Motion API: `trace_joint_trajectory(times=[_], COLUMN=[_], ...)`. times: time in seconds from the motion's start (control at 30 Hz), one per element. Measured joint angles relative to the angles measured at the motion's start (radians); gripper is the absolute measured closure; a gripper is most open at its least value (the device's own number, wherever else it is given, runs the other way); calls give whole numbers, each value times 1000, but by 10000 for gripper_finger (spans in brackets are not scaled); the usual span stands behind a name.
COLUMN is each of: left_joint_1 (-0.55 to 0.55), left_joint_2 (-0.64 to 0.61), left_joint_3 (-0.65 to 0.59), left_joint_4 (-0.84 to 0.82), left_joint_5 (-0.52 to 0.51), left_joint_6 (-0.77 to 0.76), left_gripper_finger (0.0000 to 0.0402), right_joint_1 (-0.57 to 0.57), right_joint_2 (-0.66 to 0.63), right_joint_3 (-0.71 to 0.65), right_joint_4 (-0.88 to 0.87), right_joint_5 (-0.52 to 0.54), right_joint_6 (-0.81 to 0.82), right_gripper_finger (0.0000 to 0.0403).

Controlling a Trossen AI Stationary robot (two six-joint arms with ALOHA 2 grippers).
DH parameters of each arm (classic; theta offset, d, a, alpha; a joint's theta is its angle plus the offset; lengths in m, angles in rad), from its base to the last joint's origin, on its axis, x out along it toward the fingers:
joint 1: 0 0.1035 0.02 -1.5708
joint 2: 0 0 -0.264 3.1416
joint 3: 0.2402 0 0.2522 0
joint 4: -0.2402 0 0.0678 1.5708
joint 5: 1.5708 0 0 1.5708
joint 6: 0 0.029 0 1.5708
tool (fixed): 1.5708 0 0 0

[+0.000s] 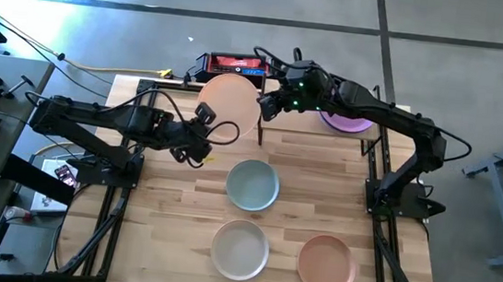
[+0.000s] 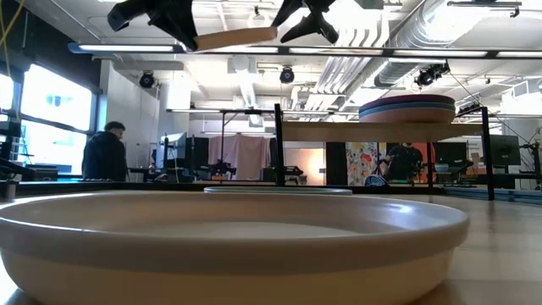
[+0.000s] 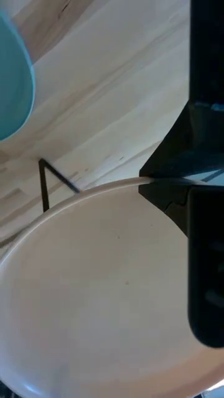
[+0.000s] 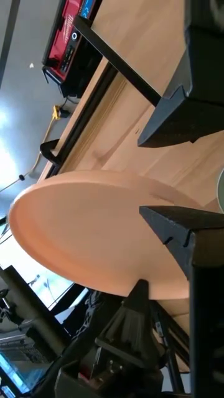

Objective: Place and stack plates onto a shelf
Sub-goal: Put the yellow plate on the shelf

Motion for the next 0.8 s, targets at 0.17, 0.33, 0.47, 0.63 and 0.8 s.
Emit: trace_joint_trajectory(times=[0.17,0.33,0.47,0.63,0.8], left_joint_1=[0,0,0,0,-1], left_joint_2=[0,0,0,1,1], left_joint_3=[0,0,0,0,0], left_joint_4=[41,51,63,85,88], left_joint_5=[-7,-8,-8,-10,-9], left_joint_6=[10,18,18,18,6], left_gripper_finger=[400,400,400,396,395], right_joint_1=[0,0,0,0,0], right_joint_2=[0,0,0,0,0], right_joint_3=[0,0,0,-1,-2], right_joint_4=[0,0,0,0,2], right_joint_5=[0,1,1,21,30], right_joint_6=[1,1,8,4,13], right_gripper_finger=[259,269,308,377,393])
